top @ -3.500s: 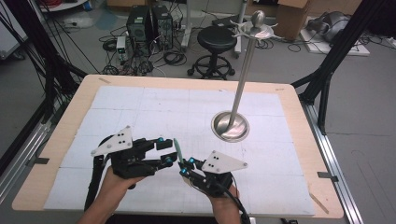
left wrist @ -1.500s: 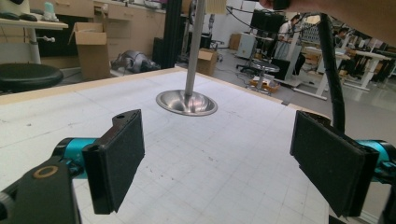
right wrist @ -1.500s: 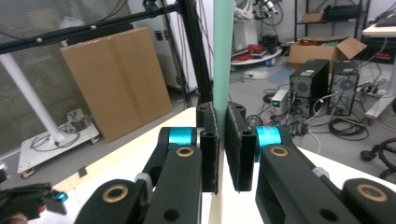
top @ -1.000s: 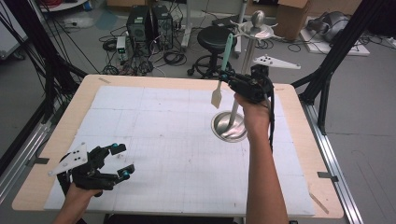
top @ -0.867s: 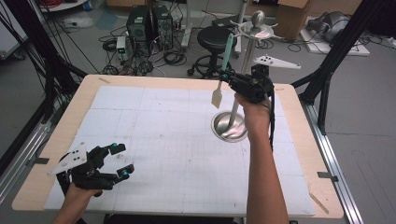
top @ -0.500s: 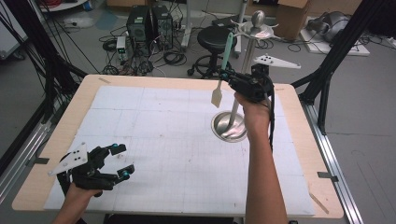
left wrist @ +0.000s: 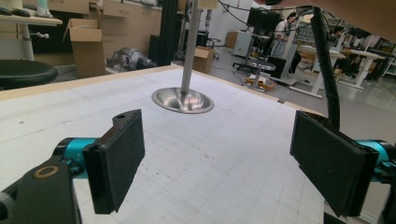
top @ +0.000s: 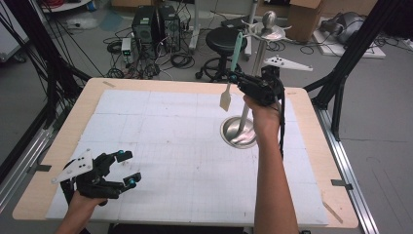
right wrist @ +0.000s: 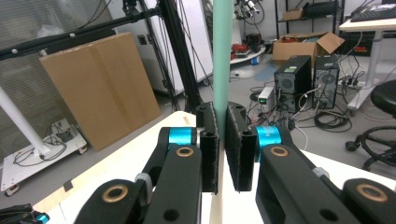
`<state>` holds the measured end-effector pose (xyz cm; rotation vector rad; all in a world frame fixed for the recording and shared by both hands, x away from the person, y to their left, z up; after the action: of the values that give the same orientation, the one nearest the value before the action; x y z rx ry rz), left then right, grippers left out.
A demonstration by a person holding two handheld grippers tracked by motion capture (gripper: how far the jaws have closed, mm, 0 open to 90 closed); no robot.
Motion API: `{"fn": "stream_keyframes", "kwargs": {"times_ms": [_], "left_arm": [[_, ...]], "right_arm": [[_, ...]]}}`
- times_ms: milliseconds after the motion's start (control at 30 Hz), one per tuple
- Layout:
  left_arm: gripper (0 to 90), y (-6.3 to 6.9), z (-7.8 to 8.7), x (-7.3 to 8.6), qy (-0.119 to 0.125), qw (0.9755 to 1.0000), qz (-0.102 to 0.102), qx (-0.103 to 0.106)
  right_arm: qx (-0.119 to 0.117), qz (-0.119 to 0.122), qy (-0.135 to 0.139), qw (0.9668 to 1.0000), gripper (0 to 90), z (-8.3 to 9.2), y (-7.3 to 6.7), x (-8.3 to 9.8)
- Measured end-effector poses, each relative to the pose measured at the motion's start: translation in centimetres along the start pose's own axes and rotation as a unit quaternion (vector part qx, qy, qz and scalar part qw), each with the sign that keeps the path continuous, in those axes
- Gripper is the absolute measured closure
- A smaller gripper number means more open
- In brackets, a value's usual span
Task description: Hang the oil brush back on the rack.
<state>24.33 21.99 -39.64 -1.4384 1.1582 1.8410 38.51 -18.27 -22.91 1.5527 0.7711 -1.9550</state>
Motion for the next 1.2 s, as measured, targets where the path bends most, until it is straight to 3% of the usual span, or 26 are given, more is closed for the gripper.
{"fn": "stream_keyframes", "kwargs": {"times_ms": [333,1200], "left_arm": [[18.3,-0.05,-0.06,0.05,-0.004,1.0,-0.003,-0.001],[18.3,-0.04,-0.12,0.07,-0.004,1.0,-0.003,-0.002]], "right_arm": [[-0.001,-0.005,0.0,1.0,84.4,-0.15,0.01,-0.22],[0.031,-0.015,-0.006,0.9994,84.5,0.45,-0.39,-0.26]]}}
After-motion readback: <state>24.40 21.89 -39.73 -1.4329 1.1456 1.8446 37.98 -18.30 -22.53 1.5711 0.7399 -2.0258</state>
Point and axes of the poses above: each handheld gripper's, and its own axes: z roughly backward along the jaws, x roughly out of its underside, y roughly to its right, the point moved 2 cm from there along -z, roughly forward along the jaws, and after that the axes turned 8 degrees about z, right-handed, at the moved point
